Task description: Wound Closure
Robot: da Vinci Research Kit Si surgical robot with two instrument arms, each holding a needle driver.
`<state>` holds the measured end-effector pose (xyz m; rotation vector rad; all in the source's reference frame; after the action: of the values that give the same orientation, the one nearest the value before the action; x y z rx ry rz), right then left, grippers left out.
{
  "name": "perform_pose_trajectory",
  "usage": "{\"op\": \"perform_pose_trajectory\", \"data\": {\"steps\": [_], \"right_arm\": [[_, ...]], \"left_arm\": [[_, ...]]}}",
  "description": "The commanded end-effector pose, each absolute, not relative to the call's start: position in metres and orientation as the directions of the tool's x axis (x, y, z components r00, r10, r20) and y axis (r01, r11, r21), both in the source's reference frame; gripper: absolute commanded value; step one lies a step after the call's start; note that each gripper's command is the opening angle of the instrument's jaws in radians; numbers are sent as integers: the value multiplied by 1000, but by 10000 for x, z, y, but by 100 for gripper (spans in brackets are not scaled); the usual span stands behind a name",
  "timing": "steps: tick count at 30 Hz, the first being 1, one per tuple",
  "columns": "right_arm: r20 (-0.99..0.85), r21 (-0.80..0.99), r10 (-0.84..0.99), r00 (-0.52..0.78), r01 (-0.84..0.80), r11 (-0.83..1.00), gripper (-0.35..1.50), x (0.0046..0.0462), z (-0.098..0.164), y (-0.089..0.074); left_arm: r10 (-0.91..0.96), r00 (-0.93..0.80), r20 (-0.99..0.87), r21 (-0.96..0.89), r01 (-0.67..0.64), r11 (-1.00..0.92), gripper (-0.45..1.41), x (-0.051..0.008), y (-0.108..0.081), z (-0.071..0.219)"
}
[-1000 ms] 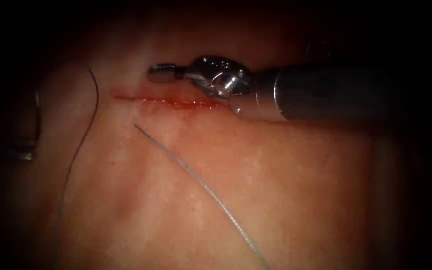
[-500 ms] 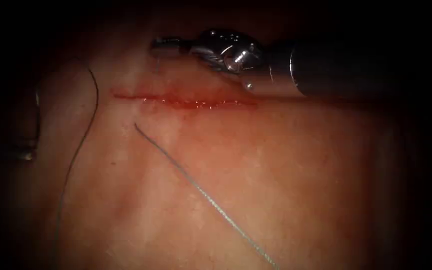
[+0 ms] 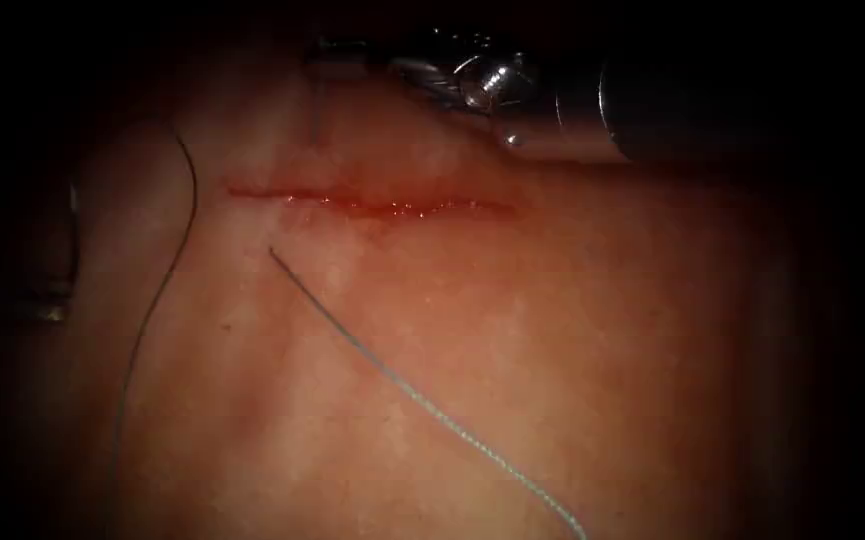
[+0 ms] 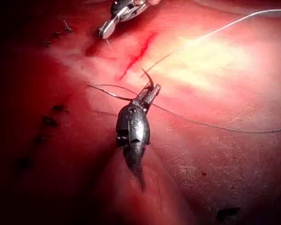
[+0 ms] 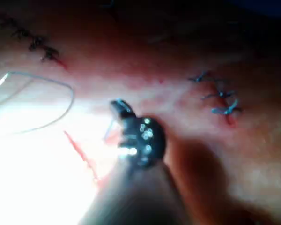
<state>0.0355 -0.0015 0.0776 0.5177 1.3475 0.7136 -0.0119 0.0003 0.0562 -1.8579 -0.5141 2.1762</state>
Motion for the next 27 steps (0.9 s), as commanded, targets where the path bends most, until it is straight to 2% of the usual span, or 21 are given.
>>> {"op": "perform_pose_trajectory", "data": {"steps": [1, 27], "right_arm": [[-691, 705, 720, 62, -165, 690, -35, 363, 777, -8], [-712, 688, 702, 28, -172, 705, -35, 362, 753, 12]], "left_arm": [[395, -166, -903, -408, 50, -912, -45, -123, 4, 569], [395, -165, -903, -409, 53, -911, -45, -120, 5, 568]]}}
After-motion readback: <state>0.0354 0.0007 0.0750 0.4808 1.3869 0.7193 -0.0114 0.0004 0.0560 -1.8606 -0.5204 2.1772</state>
